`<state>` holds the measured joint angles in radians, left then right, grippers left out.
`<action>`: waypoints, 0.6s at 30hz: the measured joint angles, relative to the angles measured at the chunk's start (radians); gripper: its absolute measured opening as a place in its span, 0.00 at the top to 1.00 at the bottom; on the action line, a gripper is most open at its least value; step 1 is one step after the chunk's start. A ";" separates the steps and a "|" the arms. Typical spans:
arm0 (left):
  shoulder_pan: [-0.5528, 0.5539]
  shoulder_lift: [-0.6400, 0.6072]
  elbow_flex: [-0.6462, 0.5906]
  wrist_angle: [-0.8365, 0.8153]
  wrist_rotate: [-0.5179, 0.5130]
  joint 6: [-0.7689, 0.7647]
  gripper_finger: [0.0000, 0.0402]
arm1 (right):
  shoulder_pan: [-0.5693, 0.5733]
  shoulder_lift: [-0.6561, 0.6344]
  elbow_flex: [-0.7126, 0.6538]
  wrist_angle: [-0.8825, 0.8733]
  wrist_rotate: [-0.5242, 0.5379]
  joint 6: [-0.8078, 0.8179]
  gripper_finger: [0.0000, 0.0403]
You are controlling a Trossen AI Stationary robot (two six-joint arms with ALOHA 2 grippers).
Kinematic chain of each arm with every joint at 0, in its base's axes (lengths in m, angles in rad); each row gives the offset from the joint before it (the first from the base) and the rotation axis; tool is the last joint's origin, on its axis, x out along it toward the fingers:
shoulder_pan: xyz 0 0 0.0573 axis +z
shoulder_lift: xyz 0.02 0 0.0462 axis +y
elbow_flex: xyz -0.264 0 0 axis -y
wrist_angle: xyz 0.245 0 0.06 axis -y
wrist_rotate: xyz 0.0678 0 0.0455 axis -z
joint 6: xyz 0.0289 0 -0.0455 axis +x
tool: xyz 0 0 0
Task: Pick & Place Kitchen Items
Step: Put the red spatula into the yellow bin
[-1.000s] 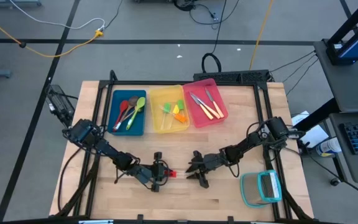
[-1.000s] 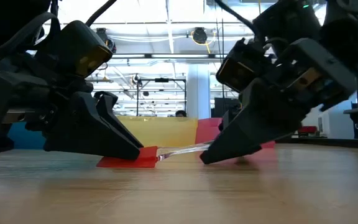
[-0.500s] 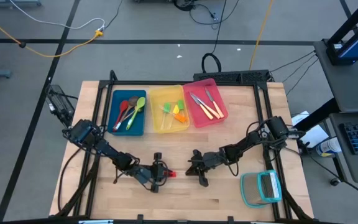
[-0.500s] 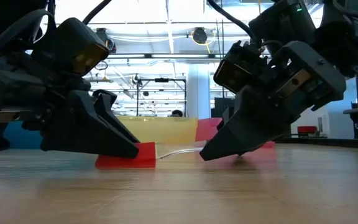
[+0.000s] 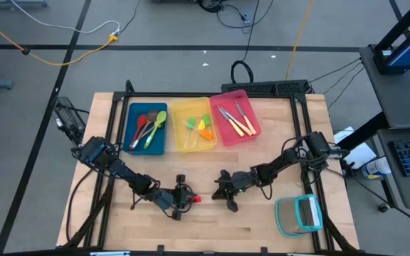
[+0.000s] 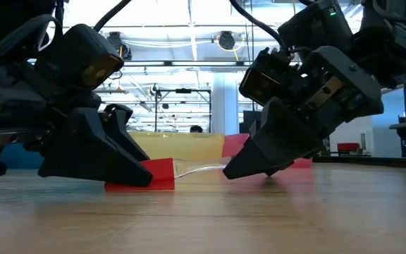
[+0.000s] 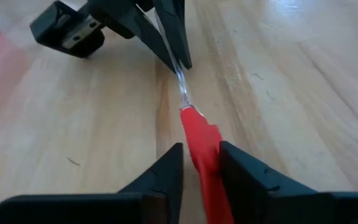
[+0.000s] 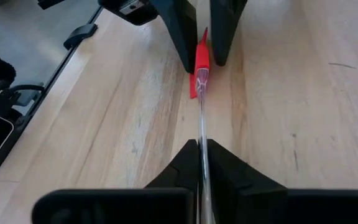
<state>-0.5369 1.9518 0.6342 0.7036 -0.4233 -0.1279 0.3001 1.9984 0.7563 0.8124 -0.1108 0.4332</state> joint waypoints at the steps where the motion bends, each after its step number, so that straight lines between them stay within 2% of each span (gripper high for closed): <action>1: 0.001 0.000 0.000 0.000 -0.001 0.005 0.71 | -0.003 0.000 0.000 0.000 -0.001 0.000 0.98; 5: 0.001 -0.002 0.000 0.001 -0.032 0.064 0.58 | -0.016 -0.007 0.000 -0.007 -0.007 -0.003 0.98; 9: 0.005 -0.046 0.000 -0.033 -0.081 0.189 0.46 | -0.041 -0.039 -0.002 -0.065 -0.007 -0.026 0.98; 14: 0.019 -0.180 -0.002 -0.181 -0.154 0.315 0.36 | -0.081 -0.111 -0.004 -0.156 0.004 -0.070 0.98; 18: 0.031 -0.306 -0.002 -0.264 -0.201 0.425 0.32 | -0.111 -0.166 -0.003 -0.170 0.040 -0.112 0.98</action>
<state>-0.5062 1.6456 0.6323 0.4394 -0.6247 0.2968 0.1890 1.8323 0.7528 0.6428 -0.0707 0.3208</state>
